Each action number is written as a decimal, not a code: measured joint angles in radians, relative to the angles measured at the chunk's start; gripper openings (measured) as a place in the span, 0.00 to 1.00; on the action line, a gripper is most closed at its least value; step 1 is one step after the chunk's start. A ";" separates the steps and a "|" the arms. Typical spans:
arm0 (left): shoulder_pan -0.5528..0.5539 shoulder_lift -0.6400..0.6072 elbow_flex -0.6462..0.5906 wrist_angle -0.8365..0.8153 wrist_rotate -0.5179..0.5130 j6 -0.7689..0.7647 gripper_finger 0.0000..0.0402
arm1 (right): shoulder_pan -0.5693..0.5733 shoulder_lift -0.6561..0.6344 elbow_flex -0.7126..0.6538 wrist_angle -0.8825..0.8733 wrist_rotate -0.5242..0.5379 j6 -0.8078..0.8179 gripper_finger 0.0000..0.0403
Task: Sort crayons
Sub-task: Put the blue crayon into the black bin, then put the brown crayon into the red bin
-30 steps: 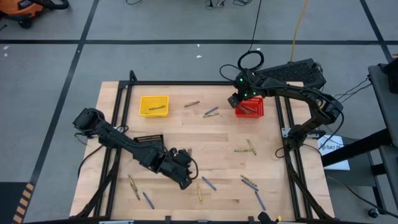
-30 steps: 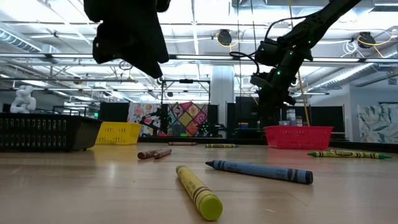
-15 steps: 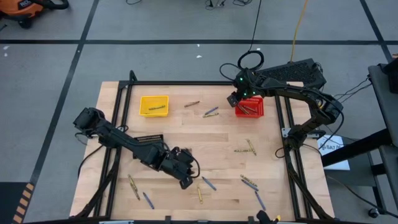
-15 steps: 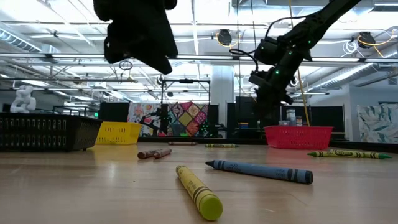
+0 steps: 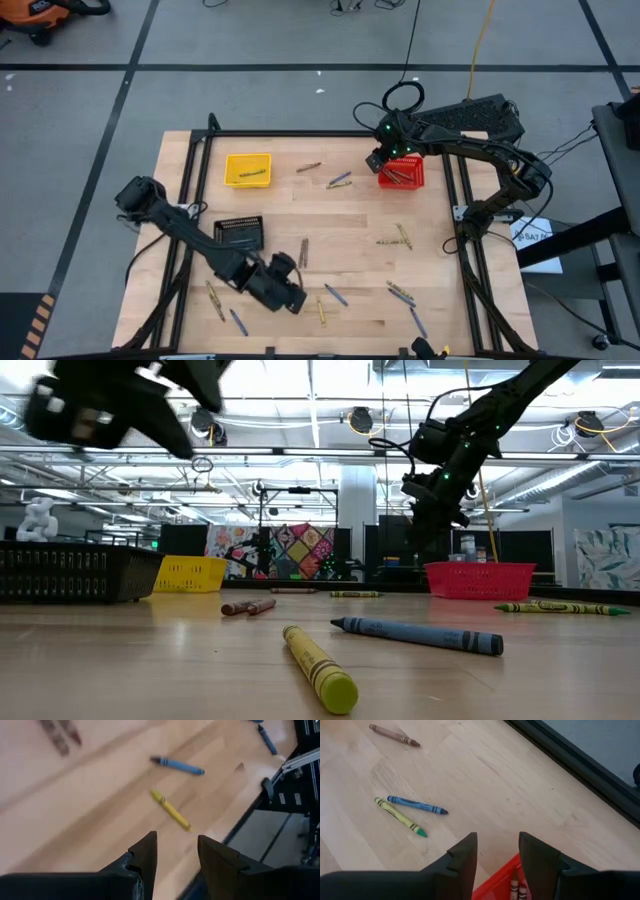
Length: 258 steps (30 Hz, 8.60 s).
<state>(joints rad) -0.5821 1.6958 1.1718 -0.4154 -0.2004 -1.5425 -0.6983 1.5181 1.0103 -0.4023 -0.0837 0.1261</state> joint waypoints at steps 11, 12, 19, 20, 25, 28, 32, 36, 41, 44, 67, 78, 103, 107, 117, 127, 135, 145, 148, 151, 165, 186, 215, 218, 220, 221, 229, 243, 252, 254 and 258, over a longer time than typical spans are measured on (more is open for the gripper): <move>-0.141 0.000 0.144 -0.387 -0.011 -0.299 0.36 | 0.000 0.000 0.000 -0.017 0.000 0.000 0.33; -0.152 0.000 0.152 -0.387 -0.010 -0.323 0.36 | 0.000 0.000 0.000 -0.021 0.000 0.000 0.33; -0.215 0.097 0.218 -0.428 0.140 -0.390 0.36 | 0.000 0.000 0.000 -0.029 0.000 0.000 0.33; -0.221 0.117 0.226 -0.440 0.182 -0.389 0.36 | 0.000 0.000 0.000 -0.029 0.000 0.000 0.33; -0.245 0.202 0.243 -0.470 0.325 -0.315 0.36 | 0.000 0.000 0.000 -0.032 0.000 0.003 0.33; -0.252 0.220 0.244 -0.478 0.346 -0.319 0.36 | 0.000 0.000 0.000 -0.033 0.000 0.019 0.33; -0.252 0.222 0.245 -0.484 0.343 -0.444 0.36 | 0.000 0.000 0.000 -0.034 0.000 0.022 0.33; -0.266 0.222 0.246 -0.484 0.309 -0.594 0.36 | 0.000 0.000 0.000 -0.036 0.000 0.022 0.33; -0.282 0.222 0.246 -0.485 0.274 -0.654 0.36 | 0.000 0.000 0.000 -0.037 0.000 0.013 0.33; -0.285 0.222 0.246 -0.486 0.281 -0.572 0.36 | 0.000 0.000 0.000 -0.037 0.000 -0.006 0.33; -0.289 0.221 0.244 -0.684 0.323 0.822 0.36 | 0.000 0.000 0.000 -0.037 0.000 0.069 0.33; -0.287 0.220 0.184 -0.615 0.273 0.999 0.36 | 0.000 0.000 0.000 -0.037 0.000 0.125 0.33; -0.287 0.215 0.024 -0.408 0.309 1.009 0.36 | 0.000 0.000 0.000 -0.038 0.000 0.129 0.33; -0.287 0.213 0.008 -0.384 0.310 1.008 0.36 | 0.000 0.000 0.000 -0.040 0.000 0.128 0.33; -0.288 0.217 0.006 -0.374 0.325 1.006 0.06 | 0.000 0.000 0.000 -0.040 0.000 0.128 0.33; -0.282 0.219 0.015 -0.376 0.327 0.949 0.01 | 0.000 0.000 0.000 -0.043 0.000 0.127 0.33; -0.280 0.185 0.033 -0.338 0.276 0.867 0.01 | 0.000 0.000 0.000 -0.043 0.000 0.127 0.33; -0.277 0.053 0.036 -0.367 0.132 0.719 0.00 | 0.000 0.000 0.000 -0.045 0.000 0.127 0.33; -0.272 0.010 0.036 -0.419 0.103 0.684 0.00 | 0.001 0.000 0.000 -0.055 0.000 0.128 0.33; -0.269 -0.027 0.036 -0.495 0.078 0.660 0.00 | 0.001 0.000 0.000 -0.066 -0.014 0.127 0.33; -0.142 -0.129 0.004 -0.833 0.052 0.704 0.00 | 0.034 0.000 0.000 -0.064 -0.129 0.094 0.33; 0.141 -0.278 -0.262 -0.797 0.106 0.862 0.00 | 0.039 0.000 0.000 -0.038 -0.129 0.094 0.33; 0.318 -0.279 -0.343 -0.684 0.169 0.894 0.11 | 0.039 0.000 0.000 -0.036 -0.128 0.093 0.33; 0.321 -0.279 -0.343 -0.684 0.166 0.895 0.17 | 0.039 0.000 0.000 -0.036 -0.128 0.093 0.33; 0.321 -0.279 -0.343 -0.684 0.166 0.895 0.20 | 0.039 0.000 0.000 -0.036 -0.128 0.090 0.33; 0.320 -0.279 -0.343 -0.684 0.166 0.895 0.20 | 0.039 0.000 0.000 -0.035 -0.128 0.088 0.33; 0.320 -0.279 -0.343 -0.657 0.143 0.895 0.21 | 0.045 0.000 0.000 0.049 -0.176 0.007 0.33; 0.305 -0.302 -0.301 -0.618 -0.067 1.040 0.21 | 0.121 0.000 0.000 0.419 -0.287 -0.107 0.33; 0.307 -0.430 -0.227 -0.657 -0.099 1.164 0.21 | 0.171 0.036 0.032 0.494 -0.285 -0.202 0.33; 0.307 -0.455 -0.215 -0.681 -0.112 1.180 0.21 | 0.171 0.079 0.079 0.488 -0.284 -0.199 0.33; 0.310 -0.503 -0.206 -0.697 -0.162 1.183 0.21 | 0.170 0.193 0.219 0.394 -0.283 -0.218 0.33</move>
<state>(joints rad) -0.2725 1.1930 0.9661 -1.1122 -0.3622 -0.3592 -0.5285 1.7114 1.2291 -0.0079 -0.3672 -0.0924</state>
